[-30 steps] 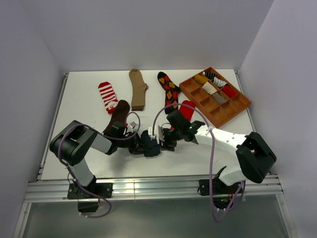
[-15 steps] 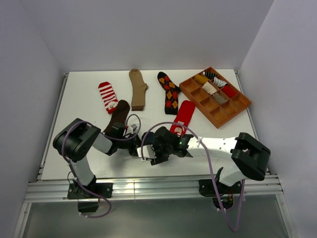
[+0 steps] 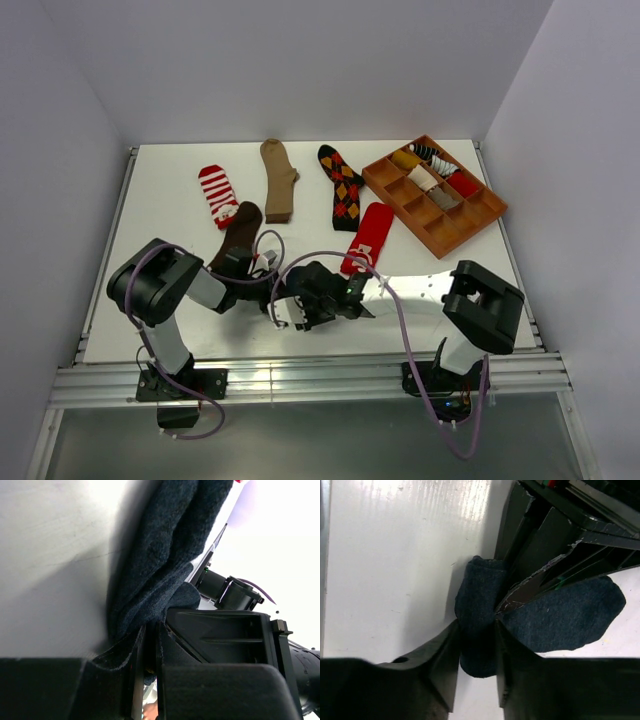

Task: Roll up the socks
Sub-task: Roll the sock at the center of the board.

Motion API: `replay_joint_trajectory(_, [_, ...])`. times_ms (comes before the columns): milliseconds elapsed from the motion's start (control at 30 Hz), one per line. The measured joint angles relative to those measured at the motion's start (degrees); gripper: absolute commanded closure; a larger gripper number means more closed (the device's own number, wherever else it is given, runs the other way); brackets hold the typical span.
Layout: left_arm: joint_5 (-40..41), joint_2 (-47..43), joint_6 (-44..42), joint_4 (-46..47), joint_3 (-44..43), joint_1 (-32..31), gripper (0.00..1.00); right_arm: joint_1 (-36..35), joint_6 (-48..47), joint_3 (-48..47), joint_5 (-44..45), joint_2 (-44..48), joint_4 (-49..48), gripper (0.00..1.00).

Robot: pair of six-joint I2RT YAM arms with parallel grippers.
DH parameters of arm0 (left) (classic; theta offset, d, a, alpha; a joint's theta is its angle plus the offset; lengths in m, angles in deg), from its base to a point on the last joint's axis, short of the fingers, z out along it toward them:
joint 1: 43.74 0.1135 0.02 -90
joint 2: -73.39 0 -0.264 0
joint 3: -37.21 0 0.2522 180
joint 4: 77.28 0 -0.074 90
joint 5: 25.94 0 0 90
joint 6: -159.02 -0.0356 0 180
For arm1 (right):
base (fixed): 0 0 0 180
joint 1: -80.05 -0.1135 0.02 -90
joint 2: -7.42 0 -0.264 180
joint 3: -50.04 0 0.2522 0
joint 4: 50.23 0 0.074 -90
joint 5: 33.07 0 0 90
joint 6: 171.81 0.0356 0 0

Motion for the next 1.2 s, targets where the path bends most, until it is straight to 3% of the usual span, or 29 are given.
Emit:
replay_joint_trajectory(133, [-0.2, 0.0, -0.7, -0.5, -0.2, 0.2, 1.0, 0.0, 1.1, -2.2, 0.5, -1.4, 2.1, 0.76])
replay_joint_trajectory(400, [2.8, -4.2, -5.0, -10.6, -2.3, 0.2, 0.96, 1.7, 1.7, -8.0, -2.6, -4.5, 9.3, 0.78])
replay_joint_trajectory(600, [6.7, -7.4, -8.2, -17.2, -3.9, -0.2, 0.85, 4.3, 1.6, -12.6, -7.4, -7.4, 14.6, 0.79])
replay_joint_trajectory(700, [8.9, -8.6, -9.6, -19.2, -4.5, -0.4, 0.75, 6.1, 1.3, -14.6, -10.3, -8.7, 17.1, 0.8])
replay_joint_trajectory(800, [11.5, -10.0, -10.9, -20.3, -5.1, -0.3, 0.59, 8.3, 0.8, -17.6, -13.7, -11.0, 20.9, 0.8])
replay_joint_trajectory(900, [13.9, -11.9, -11.9, -20.5, -5.2, -0.3, 0.56, 10.7, 0.0, -20.7, -17.2, -13.3, 25.1, 0.8])
replay_joint_trajectory(1200, [23.8, -15.9, -14.8, -19.7, -4.6, 0.0, 0.61, 16.6, -2.8, -30.4, -26.1, -21.8, 40.1, 0.8])
